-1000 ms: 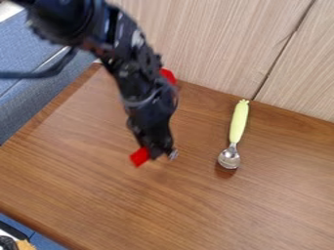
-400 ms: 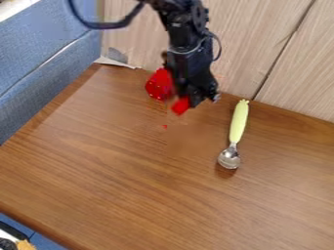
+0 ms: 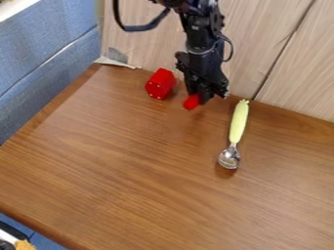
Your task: Move the red object to the upper middle of the table
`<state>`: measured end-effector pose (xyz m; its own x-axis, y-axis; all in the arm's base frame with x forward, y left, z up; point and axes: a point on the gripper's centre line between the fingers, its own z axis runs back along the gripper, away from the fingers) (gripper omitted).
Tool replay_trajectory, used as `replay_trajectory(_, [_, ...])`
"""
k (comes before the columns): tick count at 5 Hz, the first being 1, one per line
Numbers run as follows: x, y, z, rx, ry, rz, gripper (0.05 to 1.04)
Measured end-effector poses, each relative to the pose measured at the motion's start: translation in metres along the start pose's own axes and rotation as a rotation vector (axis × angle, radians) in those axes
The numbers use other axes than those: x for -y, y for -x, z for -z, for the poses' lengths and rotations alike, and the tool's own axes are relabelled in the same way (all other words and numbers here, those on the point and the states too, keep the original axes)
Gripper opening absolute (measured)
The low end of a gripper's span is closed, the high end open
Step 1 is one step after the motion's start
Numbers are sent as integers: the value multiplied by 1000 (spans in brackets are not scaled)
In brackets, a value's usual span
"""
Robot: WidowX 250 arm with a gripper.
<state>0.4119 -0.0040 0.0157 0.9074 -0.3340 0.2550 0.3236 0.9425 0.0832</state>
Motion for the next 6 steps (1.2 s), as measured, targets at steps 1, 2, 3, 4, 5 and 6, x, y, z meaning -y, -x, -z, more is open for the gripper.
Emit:
replay_trajectory(1, [-2,-3,22,-39,4,-2,280])
replay_trajectory(2, [-3,-7,25,-46,-2,0,321])
replay_trajectory(3, [-2,-8,25,-49,7,-23,606])
replay_trajectory(4, [-5,-5,25,-45,-22,-44,896])
replay_trajectory(5, [-5,1,23,-63,-26,-58,1009])
replay_trajectory(6, [-2,1,-4,5,-32,-51,1007])
